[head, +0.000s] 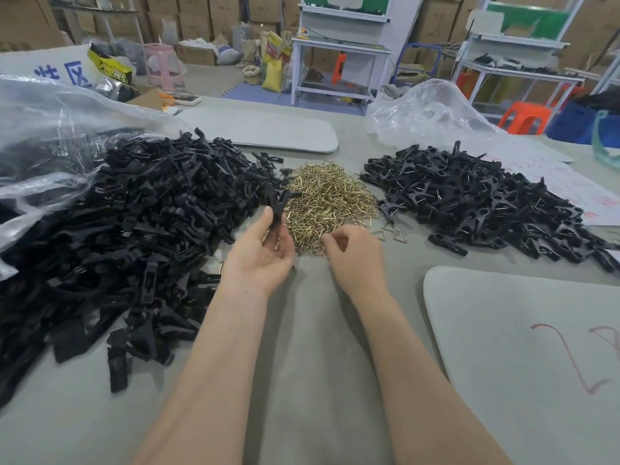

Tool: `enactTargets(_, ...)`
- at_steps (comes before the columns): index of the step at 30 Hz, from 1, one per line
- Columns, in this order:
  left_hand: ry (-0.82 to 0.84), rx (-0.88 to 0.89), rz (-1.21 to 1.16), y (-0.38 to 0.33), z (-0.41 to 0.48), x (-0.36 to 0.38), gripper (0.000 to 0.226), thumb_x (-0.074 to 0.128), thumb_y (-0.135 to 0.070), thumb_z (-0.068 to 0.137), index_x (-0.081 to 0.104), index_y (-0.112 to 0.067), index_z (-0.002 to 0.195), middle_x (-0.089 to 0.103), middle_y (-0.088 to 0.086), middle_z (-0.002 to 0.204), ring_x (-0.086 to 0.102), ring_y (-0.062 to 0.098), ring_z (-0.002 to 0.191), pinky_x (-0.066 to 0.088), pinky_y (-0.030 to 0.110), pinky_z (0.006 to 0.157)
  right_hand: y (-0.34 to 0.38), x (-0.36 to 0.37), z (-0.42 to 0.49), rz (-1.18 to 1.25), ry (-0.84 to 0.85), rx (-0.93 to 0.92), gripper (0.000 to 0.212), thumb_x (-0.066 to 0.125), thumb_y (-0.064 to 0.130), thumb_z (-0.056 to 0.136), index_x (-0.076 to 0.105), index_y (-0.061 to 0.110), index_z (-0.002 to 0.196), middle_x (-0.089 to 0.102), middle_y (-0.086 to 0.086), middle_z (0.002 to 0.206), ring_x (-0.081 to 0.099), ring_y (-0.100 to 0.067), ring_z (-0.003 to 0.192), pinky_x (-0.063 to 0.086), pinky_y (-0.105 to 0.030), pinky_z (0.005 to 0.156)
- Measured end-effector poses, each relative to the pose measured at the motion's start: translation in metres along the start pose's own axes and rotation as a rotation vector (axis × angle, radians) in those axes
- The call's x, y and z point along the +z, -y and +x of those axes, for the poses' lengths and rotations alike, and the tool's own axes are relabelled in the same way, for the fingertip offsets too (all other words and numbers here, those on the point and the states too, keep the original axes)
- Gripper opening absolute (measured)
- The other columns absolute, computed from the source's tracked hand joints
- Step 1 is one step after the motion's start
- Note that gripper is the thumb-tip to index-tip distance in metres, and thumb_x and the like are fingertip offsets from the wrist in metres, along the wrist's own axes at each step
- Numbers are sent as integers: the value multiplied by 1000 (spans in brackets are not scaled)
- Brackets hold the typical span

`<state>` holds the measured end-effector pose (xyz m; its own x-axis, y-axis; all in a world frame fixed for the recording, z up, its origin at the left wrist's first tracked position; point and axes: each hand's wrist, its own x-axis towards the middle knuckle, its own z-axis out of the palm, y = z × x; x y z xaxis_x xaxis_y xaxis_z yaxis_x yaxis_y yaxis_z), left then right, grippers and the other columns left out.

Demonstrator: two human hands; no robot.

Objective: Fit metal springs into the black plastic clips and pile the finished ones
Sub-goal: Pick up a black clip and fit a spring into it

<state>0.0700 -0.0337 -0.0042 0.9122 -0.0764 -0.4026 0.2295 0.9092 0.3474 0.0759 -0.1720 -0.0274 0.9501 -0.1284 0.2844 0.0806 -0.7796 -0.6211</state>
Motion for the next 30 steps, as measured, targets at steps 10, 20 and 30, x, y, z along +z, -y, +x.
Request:
enactTargets(10,120,-104,-6,2,-7,4,14,67,3,68,65,4,83,67,19,80,68,22,80,59,23,66,5,-21,3,790,5,250,18,59,26,94,69,18,82,58,10,58,52,-4,53,50,-19,57)
enactTargets(20,135,-55,277,18,-3,5,4,64,-8,86,64,-6,88,64,4,78,59,9,70,54,16,67,19,-37,3,1208,-10,325,6,63,9,89,66,10,84,66,-1,70,65,-9,63,54,-16,59)
enactTargets(30,71,754,1536,24,1,-4,15,73,-20,81,61,-26,88,66,-4,93,61,12,86,47,24,77,13,-40,4,1135,-85,351,9,65,7,88,66,10,80,70,1,65,65,-4,58,52,-14,57)
